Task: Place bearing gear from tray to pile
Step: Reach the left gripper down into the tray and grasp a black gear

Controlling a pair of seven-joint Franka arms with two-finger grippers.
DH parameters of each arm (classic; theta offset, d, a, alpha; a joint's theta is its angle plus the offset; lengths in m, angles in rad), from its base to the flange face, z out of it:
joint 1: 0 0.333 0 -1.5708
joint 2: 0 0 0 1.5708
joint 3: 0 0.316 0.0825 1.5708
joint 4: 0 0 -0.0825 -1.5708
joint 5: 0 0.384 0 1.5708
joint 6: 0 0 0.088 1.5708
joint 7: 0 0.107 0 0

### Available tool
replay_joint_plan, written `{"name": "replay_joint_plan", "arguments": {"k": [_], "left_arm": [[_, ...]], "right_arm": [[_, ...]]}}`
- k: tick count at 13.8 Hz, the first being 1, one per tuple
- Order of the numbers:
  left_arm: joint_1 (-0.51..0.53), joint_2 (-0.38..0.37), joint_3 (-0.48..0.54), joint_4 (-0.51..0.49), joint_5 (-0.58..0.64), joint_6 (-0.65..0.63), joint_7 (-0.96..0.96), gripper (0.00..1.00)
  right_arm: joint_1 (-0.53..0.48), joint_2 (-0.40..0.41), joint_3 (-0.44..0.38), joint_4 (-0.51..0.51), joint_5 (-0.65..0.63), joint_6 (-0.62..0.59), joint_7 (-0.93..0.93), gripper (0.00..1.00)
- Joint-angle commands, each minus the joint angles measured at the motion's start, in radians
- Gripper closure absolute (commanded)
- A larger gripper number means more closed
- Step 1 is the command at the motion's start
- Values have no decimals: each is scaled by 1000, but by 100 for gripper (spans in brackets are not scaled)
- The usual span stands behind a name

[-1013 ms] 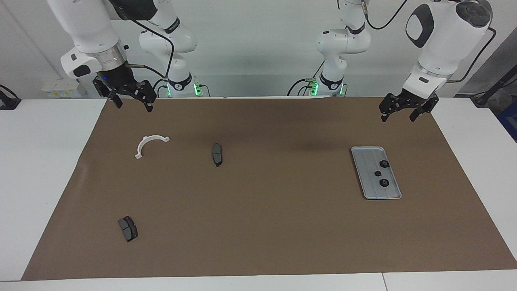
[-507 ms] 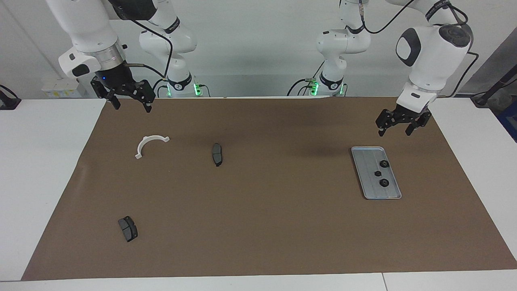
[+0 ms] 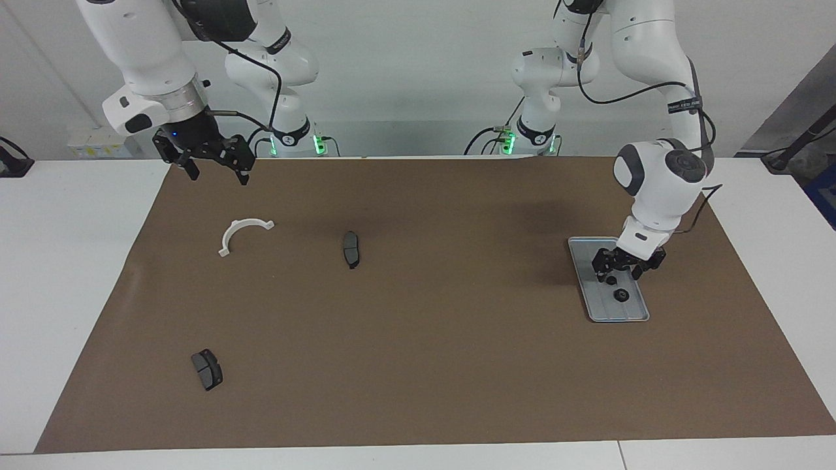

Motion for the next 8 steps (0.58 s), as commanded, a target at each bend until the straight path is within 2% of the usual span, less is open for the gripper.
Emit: {"name": "replay_joint_plan", "arguments": {"k": [1, 5, 8], "left_arm": [[21, -4, -7, -19, 16, 20, -13, 35], [27, -11, -7, -50, 15, 20, -12, 48], [27, -10, -7, -58, 15, 40, -12, 49]], "right_arm": [[-6, -29, 7, -40, -3, 26, -30, 0], [-4, -30, 8, -41, 7, 26, -16, 0], [-9, -29, 7, -41, 9, 26, -16, 0]]}}
